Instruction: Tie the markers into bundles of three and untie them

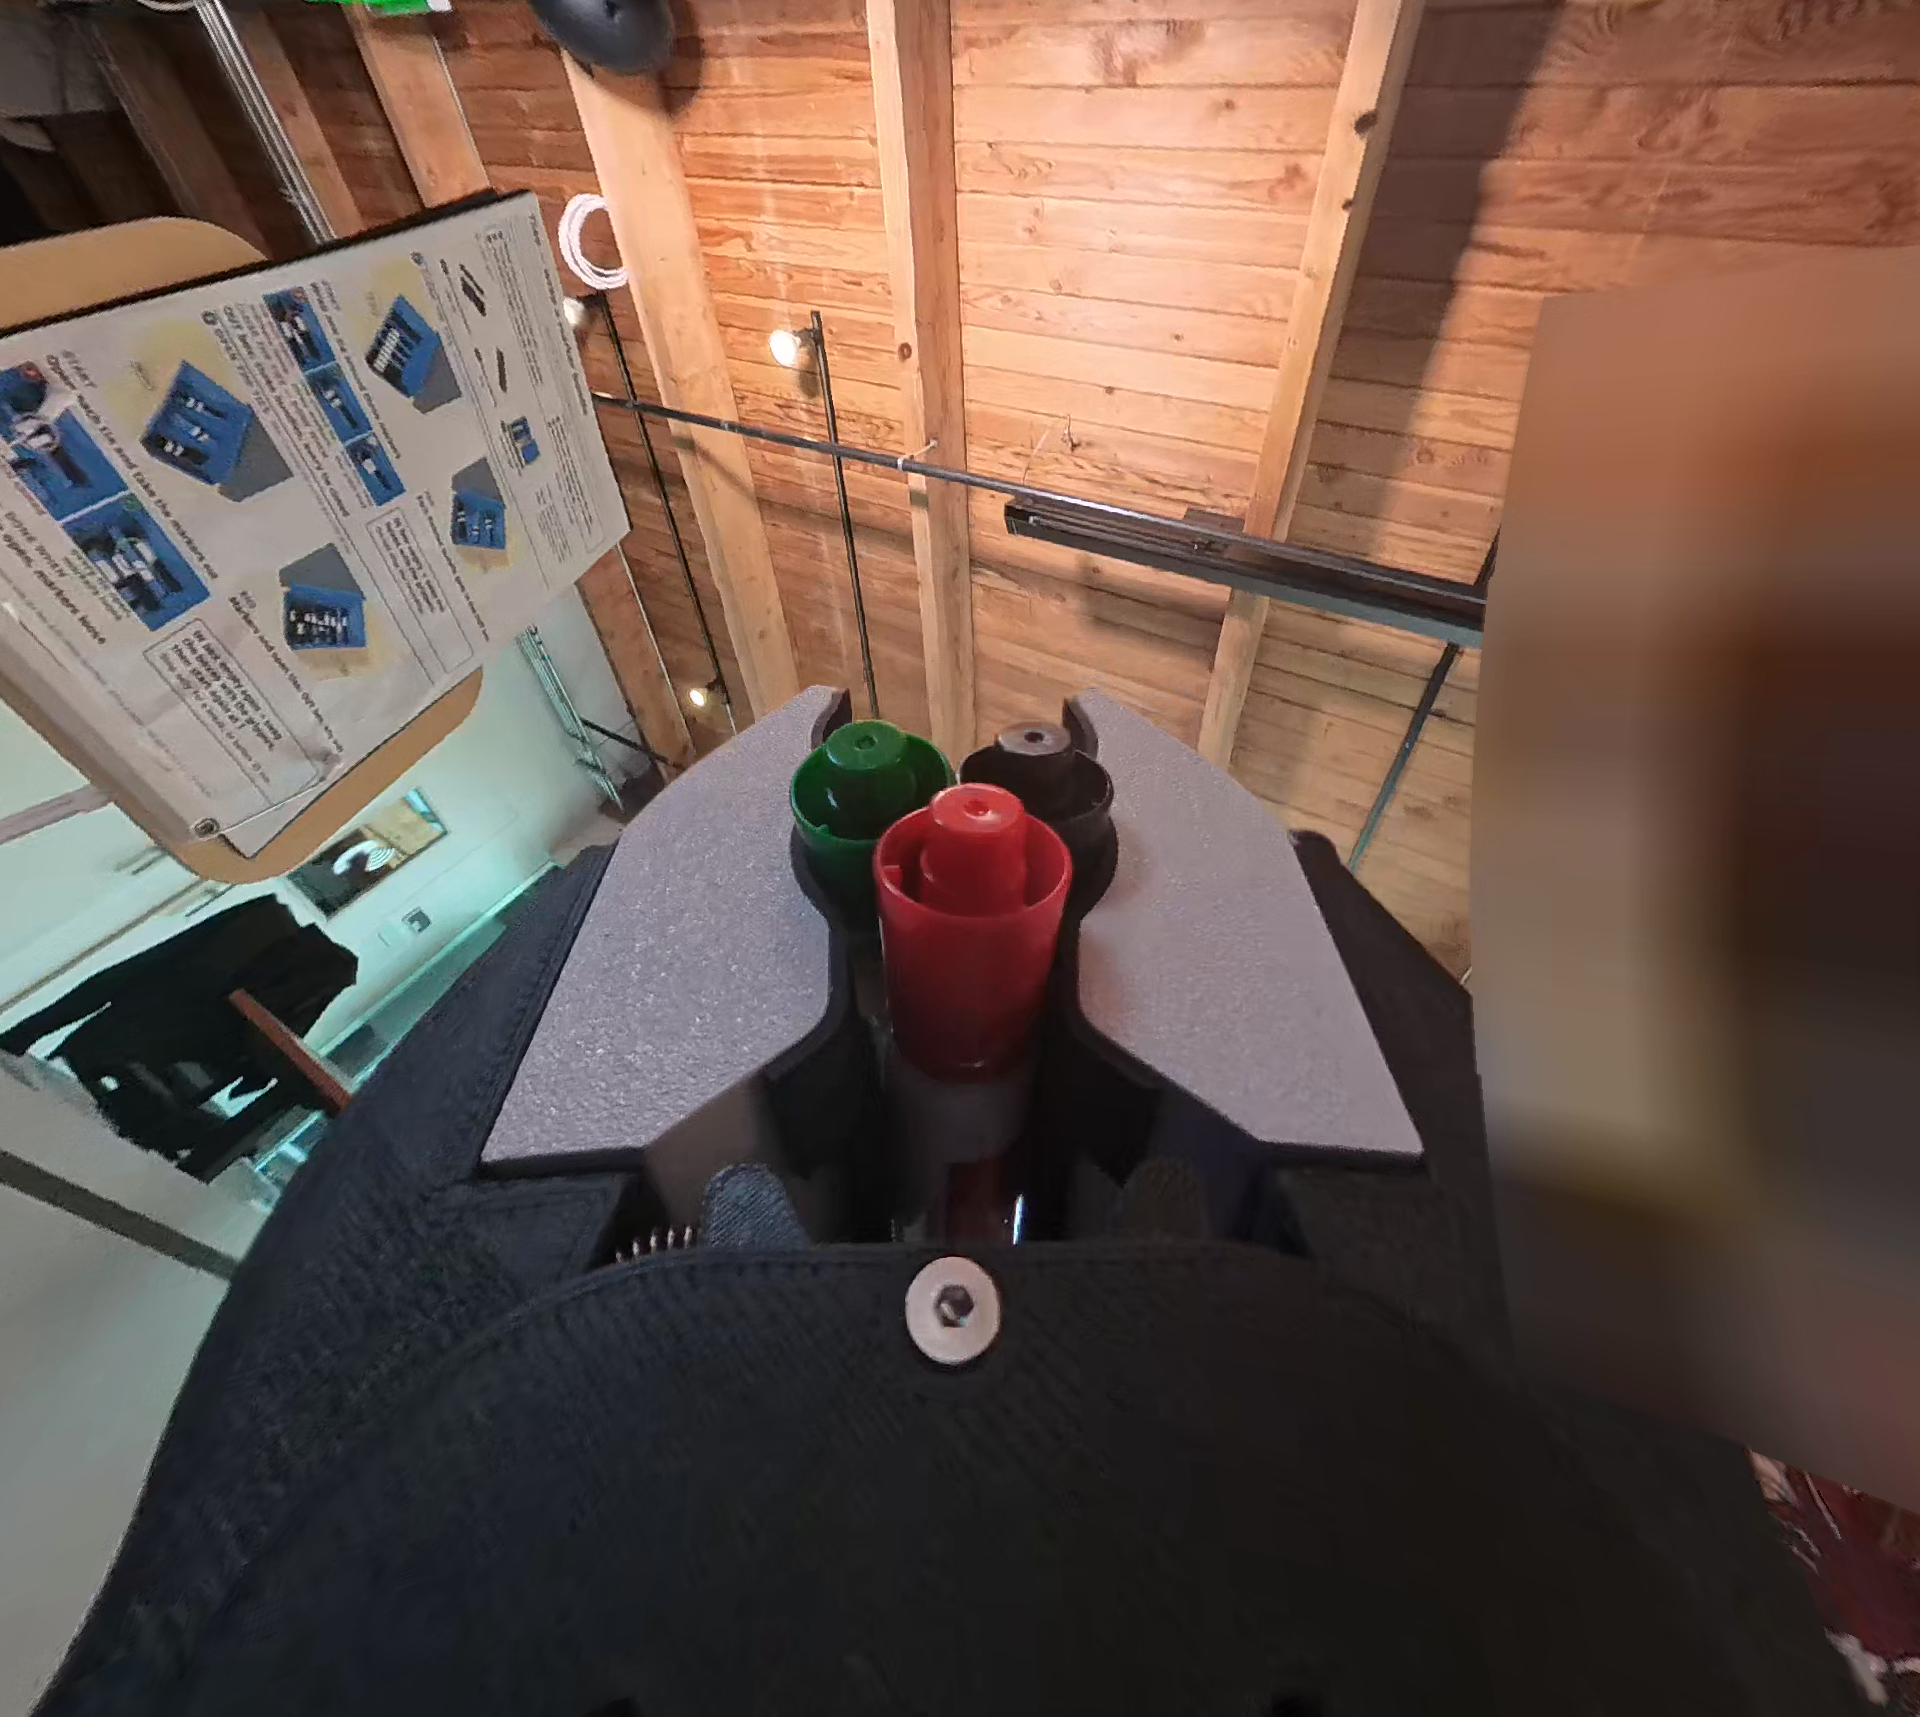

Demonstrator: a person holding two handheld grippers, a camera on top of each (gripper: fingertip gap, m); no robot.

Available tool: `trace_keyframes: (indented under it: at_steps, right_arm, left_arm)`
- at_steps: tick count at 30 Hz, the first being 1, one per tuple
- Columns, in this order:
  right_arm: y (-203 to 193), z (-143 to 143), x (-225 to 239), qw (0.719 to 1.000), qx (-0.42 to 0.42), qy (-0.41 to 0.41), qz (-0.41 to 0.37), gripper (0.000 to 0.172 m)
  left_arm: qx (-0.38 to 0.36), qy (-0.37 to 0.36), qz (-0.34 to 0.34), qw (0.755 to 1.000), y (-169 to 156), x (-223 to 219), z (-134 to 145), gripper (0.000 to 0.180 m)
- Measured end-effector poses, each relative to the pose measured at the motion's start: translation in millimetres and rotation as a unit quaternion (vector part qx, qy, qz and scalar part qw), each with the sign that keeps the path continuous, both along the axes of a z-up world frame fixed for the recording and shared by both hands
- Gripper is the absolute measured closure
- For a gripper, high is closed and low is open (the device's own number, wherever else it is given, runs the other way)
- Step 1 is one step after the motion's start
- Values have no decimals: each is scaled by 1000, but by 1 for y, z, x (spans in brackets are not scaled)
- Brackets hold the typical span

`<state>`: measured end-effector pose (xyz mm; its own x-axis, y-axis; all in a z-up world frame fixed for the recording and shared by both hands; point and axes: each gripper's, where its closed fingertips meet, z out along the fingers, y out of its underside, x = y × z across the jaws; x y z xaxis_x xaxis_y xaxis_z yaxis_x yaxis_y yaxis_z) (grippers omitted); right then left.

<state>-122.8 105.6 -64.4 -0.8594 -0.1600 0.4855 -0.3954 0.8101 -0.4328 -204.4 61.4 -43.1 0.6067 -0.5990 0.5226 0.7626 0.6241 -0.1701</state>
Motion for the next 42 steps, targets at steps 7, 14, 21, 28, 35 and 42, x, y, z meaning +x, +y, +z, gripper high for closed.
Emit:
trace_keyframes:
  at_steps: [7, 14, 21, 28, 35, 42]
  right_arm:
    - [-46, 3, 36, 988, -98, -88, 82, 85]
    - [-48, -22, 79, 918, -240, -311, 53, 87]
    - [-22, -15, 89, 862, -305, -405, -25, 76]
    - [-1, -12, 31, 938, -296, -66, -164, 99]
    - [-63, -107, 104, 925, -265, -242, -122, 112]
    - [-111, -170, 135, 882, -224, -335, -244, 144]
  left_arm:
    - [-4, -27, -18, 999, 23, 3, -8, 141]
    - [70, -93, -26, 993, 9, -11, -16, 141]
    - [40, -76, 6, 996, 4, -22, -24, 142]
    - [43, -50, 30, 997, -10, -25, -20, 141]
    - [18, -13, 87, 996, -60, -14, -14, 141]
    - [-10, 21, 102, 995, -99, 28, -8, 142]
